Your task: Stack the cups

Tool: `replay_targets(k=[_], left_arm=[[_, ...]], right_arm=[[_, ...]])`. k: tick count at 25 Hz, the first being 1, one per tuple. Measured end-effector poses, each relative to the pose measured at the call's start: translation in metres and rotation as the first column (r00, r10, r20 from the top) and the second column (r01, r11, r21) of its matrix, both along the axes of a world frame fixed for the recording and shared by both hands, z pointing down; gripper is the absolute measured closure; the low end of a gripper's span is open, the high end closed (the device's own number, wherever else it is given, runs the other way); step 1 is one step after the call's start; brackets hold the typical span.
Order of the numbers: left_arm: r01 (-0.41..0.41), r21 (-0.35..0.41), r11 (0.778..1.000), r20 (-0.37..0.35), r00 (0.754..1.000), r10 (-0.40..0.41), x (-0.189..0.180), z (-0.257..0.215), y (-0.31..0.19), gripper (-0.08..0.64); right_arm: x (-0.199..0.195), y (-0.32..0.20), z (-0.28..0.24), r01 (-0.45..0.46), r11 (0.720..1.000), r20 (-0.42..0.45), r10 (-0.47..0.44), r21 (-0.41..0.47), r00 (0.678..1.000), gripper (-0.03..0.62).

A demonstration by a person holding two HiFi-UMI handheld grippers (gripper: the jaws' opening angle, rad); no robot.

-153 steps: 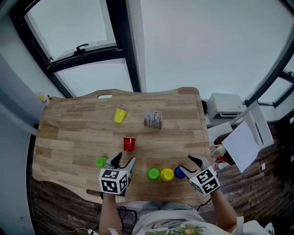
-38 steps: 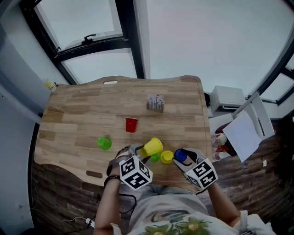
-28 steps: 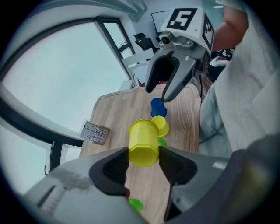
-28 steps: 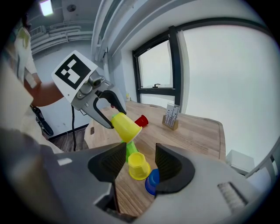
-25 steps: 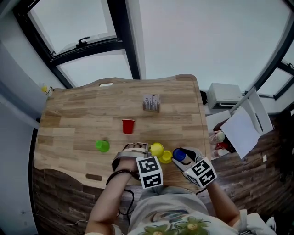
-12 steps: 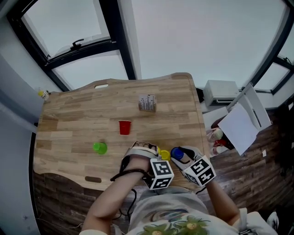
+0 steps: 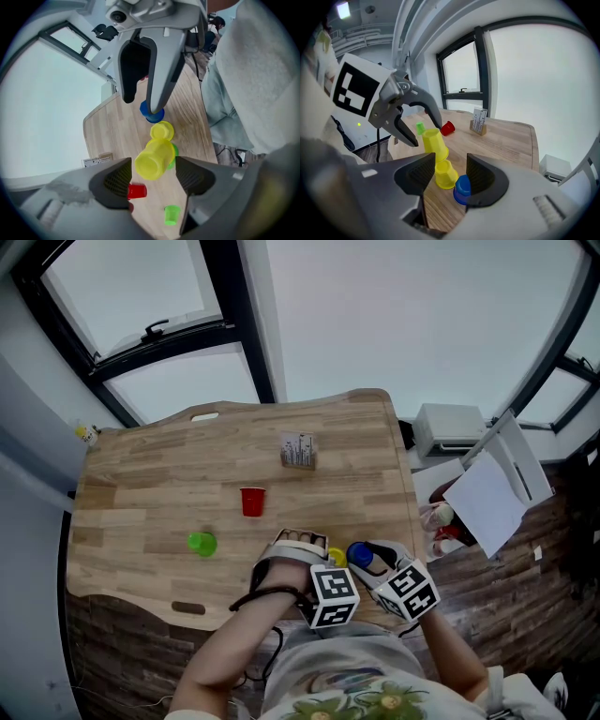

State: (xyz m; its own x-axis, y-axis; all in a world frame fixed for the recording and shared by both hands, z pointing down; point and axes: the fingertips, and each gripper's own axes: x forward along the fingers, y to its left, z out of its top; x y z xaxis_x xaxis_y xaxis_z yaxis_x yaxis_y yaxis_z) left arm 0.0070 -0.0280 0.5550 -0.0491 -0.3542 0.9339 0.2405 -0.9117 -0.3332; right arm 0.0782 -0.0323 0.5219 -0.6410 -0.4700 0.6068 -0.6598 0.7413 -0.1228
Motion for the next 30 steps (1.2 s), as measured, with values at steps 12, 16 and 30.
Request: replay_targets(k=[12,16,30], left_arm=[[0.394,-0.419,0.818,-0.715,0.412,-0.565,-0.049,-0.104,-0.021,0.233],[0.511,-0.494,0.704,-0.760,0.140,-0.634,-0.104,-0.105,-0.025,0.233],[0.725,-0.580,0.371,-0.710,-0.227,-0.667,-0.207,-0.046,0.013,0.234]], right_arm=[[-0.018,0.000,-0.002,0.065,0.998,0.015,-0.065,-0.001,0.998,0.364],[-0.043,0.004,-0.005,0.156,0.988,0.003,-0.156,0.018,0.988,0.336],[-0.099,-0.001,-0.007,0.279,0.957,-0.053,-0.276,0.073,0.960,0.377]])
